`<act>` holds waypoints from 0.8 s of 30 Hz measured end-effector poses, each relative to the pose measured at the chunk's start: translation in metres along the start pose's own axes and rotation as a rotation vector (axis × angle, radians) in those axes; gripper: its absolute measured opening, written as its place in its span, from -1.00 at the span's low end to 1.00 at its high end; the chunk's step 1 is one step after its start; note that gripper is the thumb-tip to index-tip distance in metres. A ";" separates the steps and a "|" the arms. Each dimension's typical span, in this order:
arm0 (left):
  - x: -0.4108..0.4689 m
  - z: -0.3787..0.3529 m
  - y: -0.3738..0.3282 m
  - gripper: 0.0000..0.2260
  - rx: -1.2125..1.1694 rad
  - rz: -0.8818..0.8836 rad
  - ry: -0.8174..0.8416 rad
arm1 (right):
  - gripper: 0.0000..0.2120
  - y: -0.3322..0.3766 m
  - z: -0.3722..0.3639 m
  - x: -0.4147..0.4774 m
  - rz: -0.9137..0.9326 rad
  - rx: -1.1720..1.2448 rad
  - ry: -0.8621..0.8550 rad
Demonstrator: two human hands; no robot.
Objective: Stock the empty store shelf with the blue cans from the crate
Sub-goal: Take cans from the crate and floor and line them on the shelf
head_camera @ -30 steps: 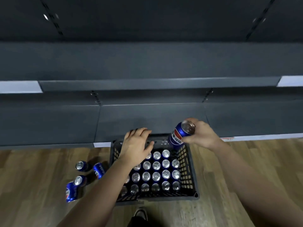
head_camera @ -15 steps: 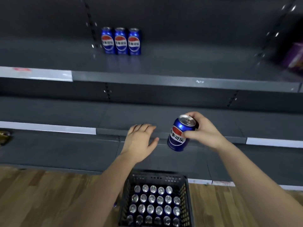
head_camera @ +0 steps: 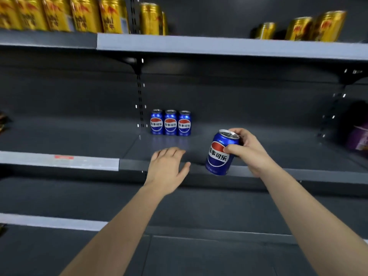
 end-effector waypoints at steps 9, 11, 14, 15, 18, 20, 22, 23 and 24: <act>0.061 -0.033 0.042 -0.42 0.017 -0.073 0.011 | -0.55 -0.026 -0.036 0.082 -0.041 -0.045 -0.041; 0.069 -0.046 0.045 -0.54 0.014 -0.064 0.045 | -0.50 -0.036 -0.040 0.093 -0.059 -0.062 -0.025; 0.080 -0.061 0.045 -0.58 0.028 -0.067 0.062 | -0.42 -0.049 -0.045 0.105 -0.078 -0.082 0.016; 0.083 -0.066 0.045 -0.58 0.030 -0.064 0.062 | -0.41 -0.053 -0.045 0.108 -0.084 -0.089 0.033; 0.088 -0.076 0.046 -0.54 0.037 -0.045 0.057 | -0.41 -0.063 -0.046 0.115 -0.091 -0.111 0.094; 0.089 -0.084 0.045 -0.55 0.036 -0.030 0.067 | -0.42 -0.069 -0.047 0.118 -0.081 -0.120 0.144; 0.087 -0.093 0.045 -0.57 0.031 -0.013 0.084 | -0.43 -0.072 -0.047 0.120 -0.074 -0.108 0.163; 0.086 -0.097 0.044 -0.57 0.031 -0.006 0.091 | -0.44 -0.072 -0.047 0.122 -0.070 -0.093 0.165; 0.085 -0.101 0.043 -0.57 0.032 0.000 0.098 | -0.44 -0.072 -0.047 0.123 -0.068 -0.071 0.170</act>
Point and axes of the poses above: each hand's wrist, its own x-axis towards the middle knuckle, its own z-axis out of the back of the hand, y = z × x, the point moved 10 cm from there along x, towards the middle knuckle, and after that the axes turned 7 degrees about -y, right-handed, at the moved point
